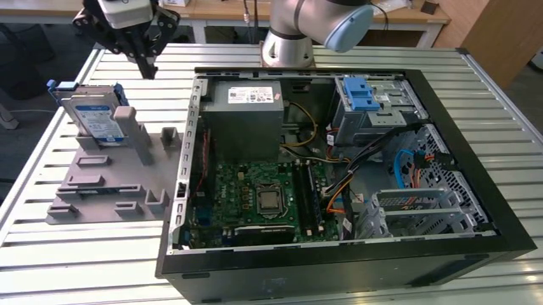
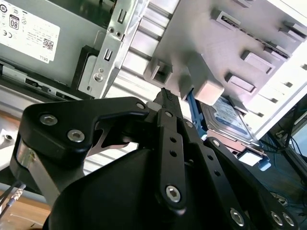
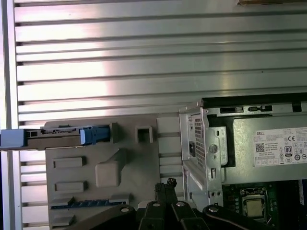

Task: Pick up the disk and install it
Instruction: 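Reach for the disk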

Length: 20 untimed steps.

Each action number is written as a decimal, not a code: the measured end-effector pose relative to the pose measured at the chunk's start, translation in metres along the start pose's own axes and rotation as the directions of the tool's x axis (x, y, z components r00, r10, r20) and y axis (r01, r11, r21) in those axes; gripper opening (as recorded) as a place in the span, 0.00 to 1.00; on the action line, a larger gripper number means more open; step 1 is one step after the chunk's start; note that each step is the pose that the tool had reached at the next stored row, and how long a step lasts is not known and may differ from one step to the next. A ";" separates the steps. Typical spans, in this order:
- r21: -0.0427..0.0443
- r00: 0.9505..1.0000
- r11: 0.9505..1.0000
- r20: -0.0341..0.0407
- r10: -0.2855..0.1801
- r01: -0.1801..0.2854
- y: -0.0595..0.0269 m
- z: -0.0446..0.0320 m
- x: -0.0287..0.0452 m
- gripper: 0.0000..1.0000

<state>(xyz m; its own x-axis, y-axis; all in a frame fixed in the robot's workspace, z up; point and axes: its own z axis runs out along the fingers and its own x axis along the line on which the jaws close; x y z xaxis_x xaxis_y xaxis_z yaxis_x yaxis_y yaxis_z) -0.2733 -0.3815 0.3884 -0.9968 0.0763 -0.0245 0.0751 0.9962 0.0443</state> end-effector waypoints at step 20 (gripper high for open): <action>0.000 1.000 1.000 0.000 0.000 0.000 0.0058 0.0004 0.0517 0.11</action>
<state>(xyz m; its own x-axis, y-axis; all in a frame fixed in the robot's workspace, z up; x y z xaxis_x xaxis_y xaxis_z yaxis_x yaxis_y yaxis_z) -0.3243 -0.3717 0.3870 -0.9968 0.0762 -0.0245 0.0751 0.9962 0.0444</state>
